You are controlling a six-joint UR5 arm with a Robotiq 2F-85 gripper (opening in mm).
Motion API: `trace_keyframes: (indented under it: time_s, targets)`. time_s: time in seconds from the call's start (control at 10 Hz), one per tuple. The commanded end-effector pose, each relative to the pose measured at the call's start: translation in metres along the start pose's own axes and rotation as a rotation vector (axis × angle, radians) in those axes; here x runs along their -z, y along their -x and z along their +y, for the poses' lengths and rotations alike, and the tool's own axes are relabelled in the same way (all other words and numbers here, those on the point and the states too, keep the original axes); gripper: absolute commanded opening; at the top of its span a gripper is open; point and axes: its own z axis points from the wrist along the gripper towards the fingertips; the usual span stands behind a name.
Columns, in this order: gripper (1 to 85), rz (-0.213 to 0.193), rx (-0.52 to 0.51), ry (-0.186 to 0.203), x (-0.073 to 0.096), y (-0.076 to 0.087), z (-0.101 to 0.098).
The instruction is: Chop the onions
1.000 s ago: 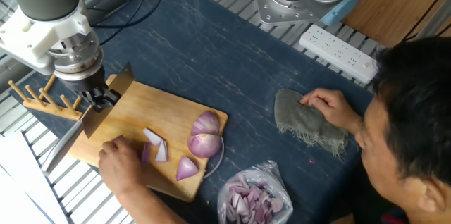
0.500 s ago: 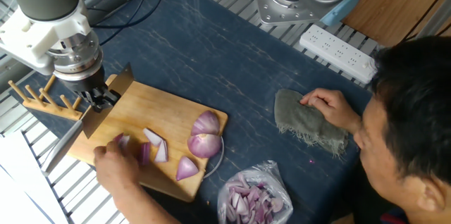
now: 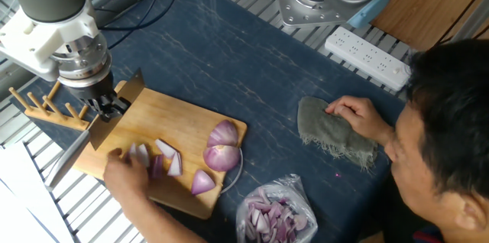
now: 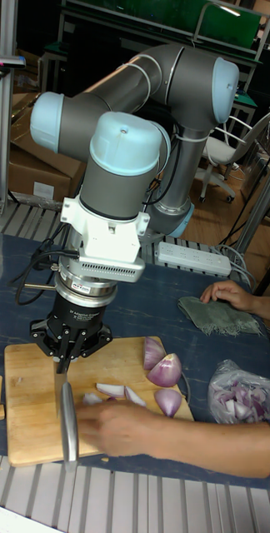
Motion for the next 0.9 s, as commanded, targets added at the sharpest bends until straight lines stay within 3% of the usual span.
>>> trace_keyframes:
  time_s: [0.0, 0.8]
  targets:
    - [1.0, -0.005, -0.004, 0.01, 0.0011, 0.001, 0.0013]
    - [1.0, -0.007, -0.014, -0.014, 0.0011, 0.0008, -0.0063]
